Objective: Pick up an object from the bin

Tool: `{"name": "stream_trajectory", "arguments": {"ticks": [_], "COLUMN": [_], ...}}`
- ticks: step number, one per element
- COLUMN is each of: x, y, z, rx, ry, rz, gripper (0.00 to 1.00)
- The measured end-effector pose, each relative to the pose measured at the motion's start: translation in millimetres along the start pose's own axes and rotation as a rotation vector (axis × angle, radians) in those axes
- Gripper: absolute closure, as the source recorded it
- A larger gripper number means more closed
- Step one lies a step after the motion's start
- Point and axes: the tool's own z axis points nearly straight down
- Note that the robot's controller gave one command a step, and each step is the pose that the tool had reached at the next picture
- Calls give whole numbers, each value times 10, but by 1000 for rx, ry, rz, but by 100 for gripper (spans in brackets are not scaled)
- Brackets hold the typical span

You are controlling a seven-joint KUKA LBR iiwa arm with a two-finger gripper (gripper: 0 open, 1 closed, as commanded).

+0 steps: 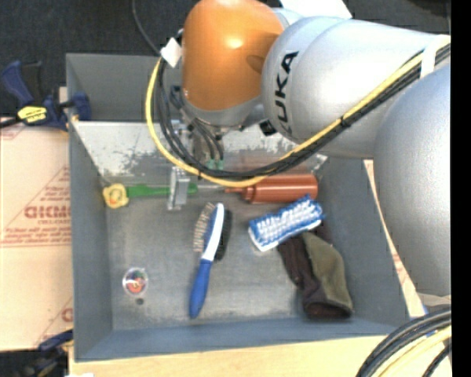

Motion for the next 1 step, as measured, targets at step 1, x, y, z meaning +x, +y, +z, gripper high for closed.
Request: {"name": "stream_trajectory", "arguments": {"ticks": [1], "x": [-12], "y": [-12], "z": [-57], "rx": [-1], "ry": [-8], "rz": [4], "gripper": [0]}}
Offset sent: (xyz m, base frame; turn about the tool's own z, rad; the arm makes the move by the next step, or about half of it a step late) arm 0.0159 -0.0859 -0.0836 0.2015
